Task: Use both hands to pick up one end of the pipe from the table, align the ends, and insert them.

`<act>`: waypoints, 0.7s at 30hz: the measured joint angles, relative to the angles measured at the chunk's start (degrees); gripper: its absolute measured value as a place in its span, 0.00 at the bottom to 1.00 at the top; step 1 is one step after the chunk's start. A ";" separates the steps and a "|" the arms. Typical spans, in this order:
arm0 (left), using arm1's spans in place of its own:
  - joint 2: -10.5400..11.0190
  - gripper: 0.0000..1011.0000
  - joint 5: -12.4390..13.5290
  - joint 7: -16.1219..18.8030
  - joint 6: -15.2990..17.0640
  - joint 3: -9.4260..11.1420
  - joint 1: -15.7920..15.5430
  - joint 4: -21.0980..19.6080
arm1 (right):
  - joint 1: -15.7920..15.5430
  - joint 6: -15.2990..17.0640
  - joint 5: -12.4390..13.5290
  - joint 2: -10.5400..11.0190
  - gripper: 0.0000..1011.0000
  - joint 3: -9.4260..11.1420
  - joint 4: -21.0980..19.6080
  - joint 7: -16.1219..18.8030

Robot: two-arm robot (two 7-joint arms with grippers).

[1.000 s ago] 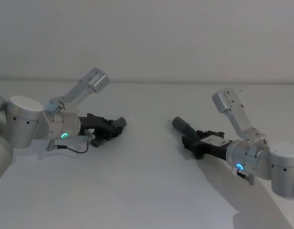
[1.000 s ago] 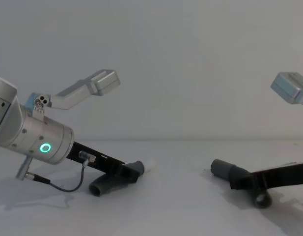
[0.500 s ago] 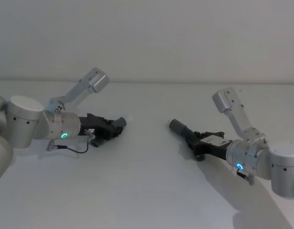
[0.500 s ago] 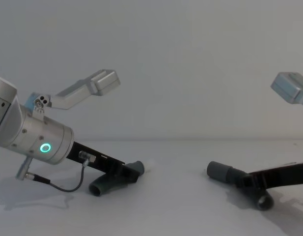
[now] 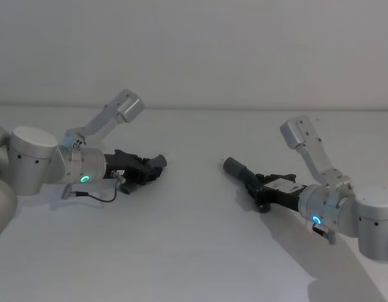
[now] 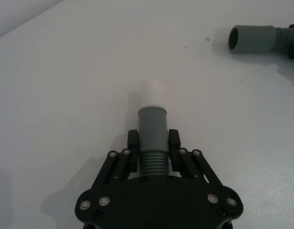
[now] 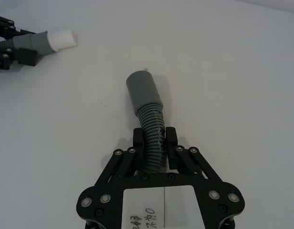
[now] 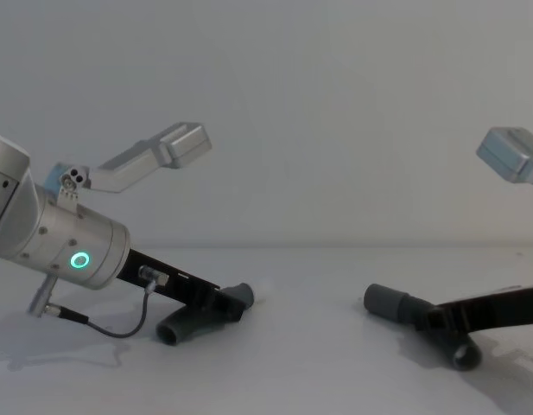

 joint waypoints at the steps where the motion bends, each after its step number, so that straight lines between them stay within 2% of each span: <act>1: 0.02 0.36 0.00 0.00 -0.02 0.02 0.00 -0.01 | -0.04 -0.10 0.00 0.10 0.26 -0.04 -0.07 0.12; 11: 1.07 0.36 0.78 -0.27 -1.71 0.32 0.19 -2.06 | -0.62 -3.01 -0.03 2.02 0.26 -0.47 -1.94 2.05; 21: 3.51 0.36 2.27 -2.64 -5.75 1.21 0.06 -5.67 | -1.15 -7.83 0.48 6.55 0.26 -0.96 -4.69 7.48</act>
